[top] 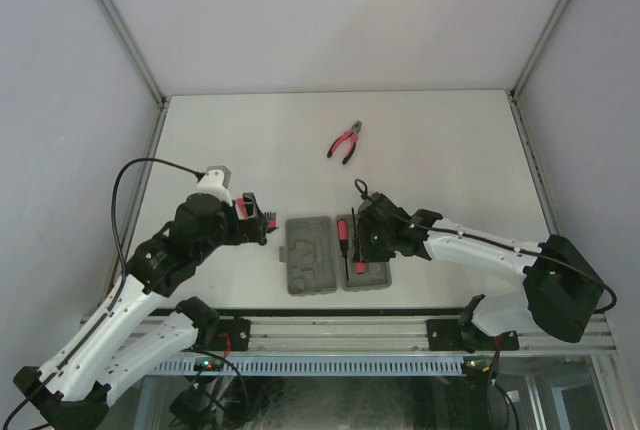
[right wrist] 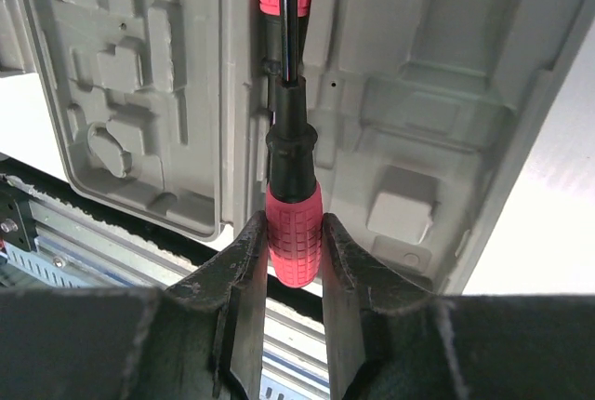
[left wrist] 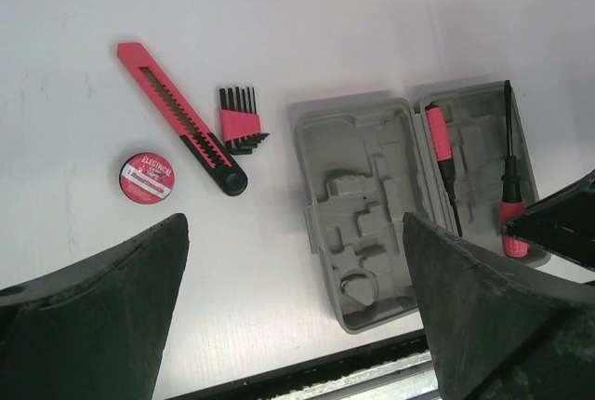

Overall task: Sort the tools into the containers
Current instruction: Place the screwdriver in the storage box.

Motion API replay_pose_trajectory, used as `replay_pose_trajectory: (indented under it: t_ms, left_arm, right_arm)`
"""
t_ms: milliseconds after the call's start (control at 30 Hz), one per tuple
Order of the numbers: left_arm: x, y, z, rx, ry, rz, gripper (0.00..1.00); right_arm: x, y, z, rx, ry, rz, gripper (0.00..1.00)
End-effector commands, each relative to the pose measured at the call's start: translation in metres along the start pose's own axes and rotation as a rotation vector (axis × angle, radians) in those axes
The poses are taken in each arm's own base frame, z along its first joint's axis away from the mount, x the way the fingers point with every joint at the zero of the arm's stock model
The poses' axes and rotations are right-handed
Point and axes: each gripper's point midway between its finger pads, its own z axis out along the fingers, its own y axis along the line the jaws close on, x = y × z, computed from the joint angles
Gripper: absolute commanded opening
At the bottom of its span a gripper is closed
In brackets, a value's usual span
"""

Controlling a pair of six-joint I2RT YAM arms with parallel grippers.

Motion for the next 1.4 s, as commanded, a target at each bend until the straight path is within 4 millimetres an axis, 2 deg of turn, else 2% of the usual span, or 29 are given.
replay_pose_trajectory:
  t_ms: [0, 533, 767, 900, 1167, 1267, 1367]
  left_arm:
    - [-0.023, -0.004, -0.012, 0.006, -0.055, 0.009, 1.00]
    - [-0.024, -0.009, -0.013, 0.051, -0.074, 0.042, 1.00]
    - [-0.022, -0.008, -0.011, 0.049, -0.068, 0.040, 1.00]
    - [-0.022, -0.009, -0.009, 0.047, -0.064, 0.039, 1.00]
    - [-0.022, -0.005, -0.010, 0.026, -0.064, 0.039, 1.00]
    - [-0.023, -0.003, -0.012, 0.020, -0.069, 0.038, 1.00]
    - [-0.023, -0.002, -0.013, 0.013, -0.070, 0.036, 1.00]
  right_arm:
    - [-0.010, 0.019, -0.001, -0.047, 0.005, 0.033, 0.00]
    - [0.007, 0.023, 0.019, -0.026, 0.100, 0.027, 0.00]
    - [0.010, 0.013, 0.018, 0.032, 0.096, 0.052, 0.04]
    - [0.011, 0.015, 0.017, 0.027, 0.096, 0.054, 0.06]
    - [0.019, 0.018, 0.024, 0.025, 0.133, 0.048, 0.15]
    - [0.022, 0.018, 0.025, 0.026, 0.139, 0.050, 0.24]
    - [0.022, 0.017, 0.024, 0.041, 0.131, 0.045, 0.29]
